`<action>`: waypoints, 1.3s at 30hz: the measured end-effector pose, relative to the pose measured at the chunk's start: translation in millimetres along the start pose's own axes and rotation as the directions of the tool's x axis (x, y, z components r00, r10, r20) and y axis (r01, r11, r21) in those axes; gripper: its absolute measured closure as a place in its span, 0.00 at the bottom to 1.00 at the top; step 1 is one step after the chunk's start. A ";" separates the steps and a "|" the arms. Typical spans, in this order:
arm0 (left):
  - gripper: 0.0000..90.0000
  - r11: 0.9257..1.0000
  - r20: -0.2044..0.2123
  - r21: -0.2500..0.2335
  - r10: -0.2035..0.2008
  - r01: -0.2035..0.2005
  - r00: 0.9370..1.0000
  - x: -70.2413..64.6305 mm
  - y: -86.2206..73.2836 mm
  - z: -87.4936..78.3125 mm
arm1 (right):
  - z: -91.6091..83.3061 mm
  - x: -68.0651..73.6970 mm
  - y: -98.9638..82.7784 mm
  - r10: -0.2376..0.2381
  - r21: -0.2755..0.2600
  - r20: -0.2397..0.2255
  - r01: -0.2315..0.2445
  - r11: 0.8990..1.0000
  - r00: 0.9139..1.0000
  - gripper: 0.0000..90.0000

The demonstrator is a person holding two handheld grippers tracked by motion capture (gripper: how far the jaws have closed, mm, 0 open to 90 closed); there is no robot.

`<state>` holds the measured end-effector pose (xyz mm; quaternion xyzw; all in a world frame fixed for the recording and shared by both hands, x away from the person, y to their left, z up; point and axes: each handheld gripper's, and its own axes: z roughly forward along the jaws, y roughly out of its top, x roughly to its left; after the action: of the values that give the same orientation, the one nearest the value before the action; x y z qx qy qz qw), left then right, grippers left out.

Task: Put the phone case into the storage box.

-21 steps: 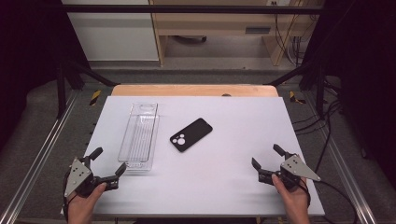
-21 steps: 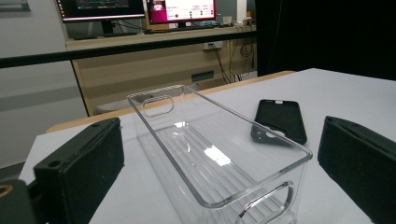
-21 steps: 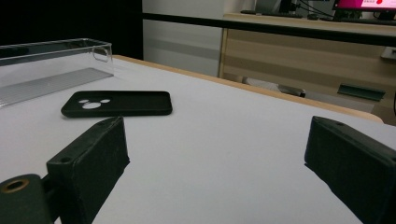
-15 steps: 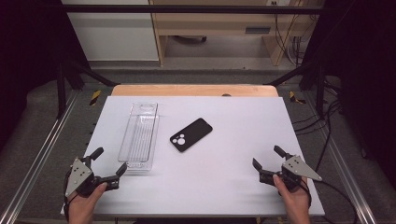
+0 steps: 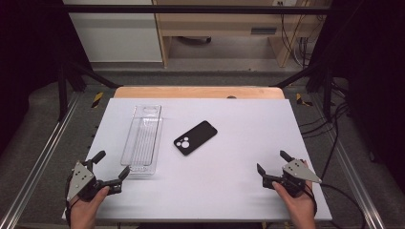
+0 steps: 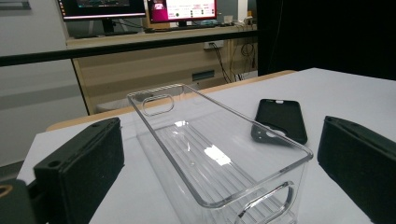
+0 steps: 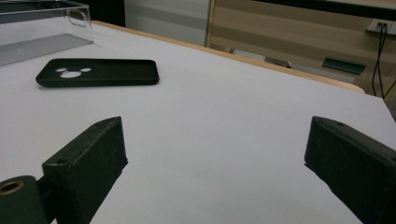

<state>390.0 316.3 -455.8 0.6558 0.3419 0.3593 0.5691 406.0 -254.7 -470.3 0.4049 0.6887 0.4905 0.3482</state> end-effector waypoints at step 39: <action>0.00 1.000 -0.023 -0.004 -0.001 0.001 1.000 3.0 0.3 -2.6 | 89.3 15.8 113.9 -0.072 0.340 -0.155 0.121 0.933 0.985 0.12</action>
<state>389.3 320.1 -455.1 0.6503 0.3480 0.3673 0.5666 502.2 -183.7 -387.2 0.3902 0.8063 0.3705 0.2457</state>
